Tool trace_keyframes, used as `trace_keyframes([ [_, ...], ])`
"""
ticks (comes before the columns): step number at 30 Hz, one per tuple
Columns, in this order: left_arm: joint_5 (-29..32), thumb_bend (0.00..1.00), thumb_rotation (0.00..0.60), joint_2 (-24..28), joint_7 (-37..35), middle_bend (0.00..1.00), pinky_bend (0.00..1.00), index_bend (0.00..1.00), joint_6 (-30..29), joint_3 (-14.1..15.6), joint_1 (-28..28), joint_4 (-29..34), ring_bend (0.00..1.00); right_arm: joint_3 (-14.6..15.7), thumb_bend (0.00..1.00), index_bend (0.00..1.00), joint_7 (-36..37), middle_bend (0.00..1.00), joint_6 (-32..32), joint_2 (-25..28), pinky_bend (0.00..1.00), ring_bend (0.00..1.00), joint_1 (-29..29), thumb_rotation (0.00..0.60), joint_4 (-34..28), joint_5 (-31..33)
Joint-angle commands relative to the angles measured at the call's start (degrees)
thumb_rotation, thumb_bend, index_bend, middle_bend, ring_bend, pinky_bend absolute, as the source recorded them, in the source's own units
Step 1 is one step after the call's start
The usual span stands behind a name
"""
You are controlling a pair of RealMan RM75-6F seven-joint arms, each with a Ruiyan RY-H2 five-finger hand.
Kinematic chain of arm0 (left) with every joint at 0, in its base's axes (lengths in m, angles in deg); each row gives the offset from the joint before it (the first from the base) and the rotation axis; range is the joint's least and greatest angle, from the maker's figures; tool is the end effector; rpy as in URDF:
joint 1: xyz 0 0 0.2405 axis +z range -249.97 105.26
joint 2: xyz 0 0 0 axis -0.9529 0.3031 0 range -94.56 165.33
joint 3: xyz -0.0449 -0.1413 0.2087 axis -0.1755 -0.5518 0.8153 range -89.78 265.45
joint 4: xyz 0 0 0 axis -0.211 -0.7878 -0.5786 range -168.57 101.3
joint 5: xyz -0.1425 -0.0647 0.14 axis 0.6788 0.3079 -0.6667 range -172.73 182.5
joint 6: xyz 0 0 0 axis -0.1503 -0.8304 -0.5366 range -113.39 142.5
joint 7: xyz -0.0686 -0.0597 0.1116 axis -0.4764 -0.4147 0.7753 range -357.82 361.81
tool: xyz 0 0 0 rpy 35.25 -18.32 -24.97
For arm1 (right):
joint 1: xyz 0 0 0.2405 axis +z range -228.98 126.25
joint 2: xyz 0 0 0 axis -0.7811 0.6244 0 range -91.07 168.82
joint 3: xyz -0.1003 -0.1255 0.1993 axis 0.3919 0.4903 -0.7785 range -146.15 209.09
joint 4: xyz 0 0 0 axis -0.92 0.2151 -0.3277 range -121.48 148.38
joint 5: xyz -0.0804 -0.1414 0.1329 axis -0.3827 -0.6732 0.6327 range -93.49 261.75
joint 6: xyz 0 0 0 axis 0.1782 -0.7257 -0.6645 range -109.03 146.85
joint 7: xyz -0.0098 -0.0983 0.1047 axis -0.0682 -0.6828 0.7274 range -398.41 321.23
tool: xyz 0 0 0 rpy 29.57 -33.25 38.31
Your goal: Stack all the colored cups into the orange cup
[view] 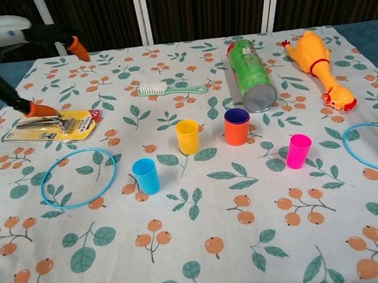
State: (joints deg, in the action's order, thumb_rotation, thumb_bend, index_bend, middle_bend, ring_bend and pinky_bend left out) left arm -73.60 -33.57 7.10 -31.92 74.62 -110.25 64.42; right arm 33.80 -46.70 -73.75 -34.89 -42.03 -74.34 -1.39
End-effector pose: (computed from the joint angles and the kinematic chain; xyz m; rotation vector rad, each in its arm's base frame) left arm -0.1460 0.3292 0.0653 -2.0142 -0.9461 -0.9920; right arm -0.2962 -0.1855 0.1173 1.4161 -0.7854 0.9400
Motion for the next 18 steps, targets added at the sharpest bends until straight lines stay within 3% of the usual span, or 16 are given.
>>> trace_keyframes([
  [1, 4.5, 0.17, 0.600, -4.9, 4.0, 0.00, 0.00, 0.24, 2.8, -1.4, -4.2, -1.7, 0.00, -0.4, 0.37, 0.04, 0.3, 0.00, 0.7, 0.0, 0.05, 0.00, -0.2, 0.600, 0.2, 0.1],
  [7, 10.9, 0.17, 0.600, -10.5, 9.7, 0.00, 0.00, 0.24, 4.6, -1.5, -8.8, -3.3, 0.00, -1.3, 0.37, 0.04, -0.5, 0.00, 1.8, -0.4, 0.05, 0.00, -0.7, 0.600, -0.1, 1.0],
  [18, 23.1, 0.17, 0.600, -19.4, 23.7, 0.00, 0.00, 0.27, 1.8, -1.0, -16.1, -6.5, 0.00, -2.6, 0.37, 0.04, -0.9, 0.00, 2.3, -0.5, 0.05, 0.00, -1.5, 0.600, -0.9, 1.1],
])
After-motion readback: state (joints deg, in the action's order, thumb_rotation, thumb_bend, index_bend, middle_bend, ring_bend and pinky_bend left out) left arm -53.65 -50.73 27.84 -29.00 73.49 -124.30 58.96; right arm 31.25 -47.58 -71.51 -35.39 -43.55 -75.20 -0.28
